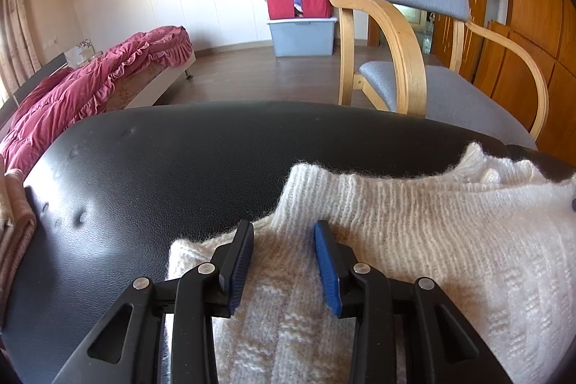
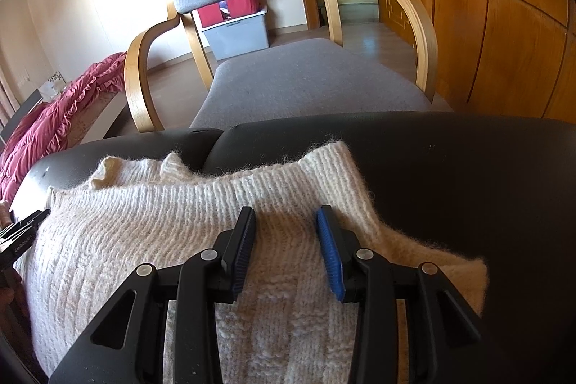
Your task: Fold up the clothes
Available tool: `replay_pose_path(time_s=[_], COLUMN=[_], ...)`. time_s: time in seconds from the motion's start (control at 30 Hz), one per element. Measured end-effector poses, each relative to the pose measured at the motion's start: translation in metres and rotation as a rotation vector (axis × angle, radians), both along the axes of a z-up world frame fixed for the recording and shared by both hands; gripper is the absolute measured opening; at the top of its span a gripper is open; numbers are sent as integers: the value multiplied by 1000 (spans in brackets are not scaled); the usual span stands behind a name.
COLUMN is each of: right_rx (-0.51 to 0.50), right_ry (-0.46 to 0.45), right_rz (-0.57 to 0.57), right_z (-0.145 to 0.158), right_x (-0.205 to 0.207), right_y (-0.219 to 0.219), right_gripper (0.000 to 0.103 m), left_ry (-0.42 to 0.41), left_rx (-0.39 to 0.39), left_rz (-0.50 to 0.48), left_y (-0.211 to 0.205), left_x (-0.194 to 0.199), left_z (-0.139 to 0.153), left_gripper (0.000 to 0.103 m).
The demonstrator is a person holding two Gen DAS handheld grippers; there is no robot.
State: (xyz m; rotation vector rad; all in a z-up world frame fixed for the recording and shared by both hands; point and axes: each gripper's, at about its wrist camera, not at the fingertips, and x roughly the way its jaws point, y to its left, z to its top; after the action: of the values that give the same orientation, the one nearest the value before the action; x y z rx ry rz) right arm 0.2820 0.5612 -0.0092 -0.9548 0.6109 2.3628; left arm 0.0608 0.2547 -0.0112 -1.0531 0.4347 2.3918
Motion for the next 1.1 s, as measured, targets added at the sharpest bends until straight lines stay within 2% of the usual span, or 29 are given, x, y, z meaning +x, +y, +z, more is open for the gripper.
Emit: replay_pose_path(time_s=[0.1, 0.17, 0.23, 0.3, 0.4, 0.43, 0.5, 0.67, 0.83, 0.9, 1.0, 1.1], right_rx=[-34, 23, 65, 53, 31, 33, 29, -4, -1, 17, 10, 15], right_ry=[78, 108, 99, 67, -6, -32, -66, 5, 13, 47, 143, 93], right_rz=[10, 24, 50, 88, 132, 130, 116, 21, 2, -27, 24, 146], right_z=[16, 32, 43, 40, 29, 23, 12, -6, -2, 10, 29, 33], right_x=[16, 30, 39, 37, 27, 24, 19, 31, 34, 41, 43, 12], right_y=[1, -9, -20, -25, -29, -27, -19, 6, 1, -4, -23, -45], right_gripper=[39, 39, 39, 39, 39, 39, 36, 36, 36, 37, 39, 39], left_ry=[-13, -24, -30, -21, 80, 101, 95, 80, 61, 54, 53, 72], left_rx=[89, 169, 194, 182, 62, 44, 66, 119, 154, 164, 163, 166], left_rz=[-65, -154, -249, -358, -415, -416, -414, -408, -405, -403, -402, -397], left_y=[0, 4, 15, 34, 63, 67, 65, 59, 54, 53, 56, 55], left_x=[18, 39, 58, 80, 103, 105, 102, 93, 89, 87, 89, 93], left_z=[19, 29, 33, 31, 17, 13, 11, 6, 2, 1, 0, 2], left_gripper=[33, 34, 34, 34, 34, 35, 35, 41, 41, 41, 41, 41])
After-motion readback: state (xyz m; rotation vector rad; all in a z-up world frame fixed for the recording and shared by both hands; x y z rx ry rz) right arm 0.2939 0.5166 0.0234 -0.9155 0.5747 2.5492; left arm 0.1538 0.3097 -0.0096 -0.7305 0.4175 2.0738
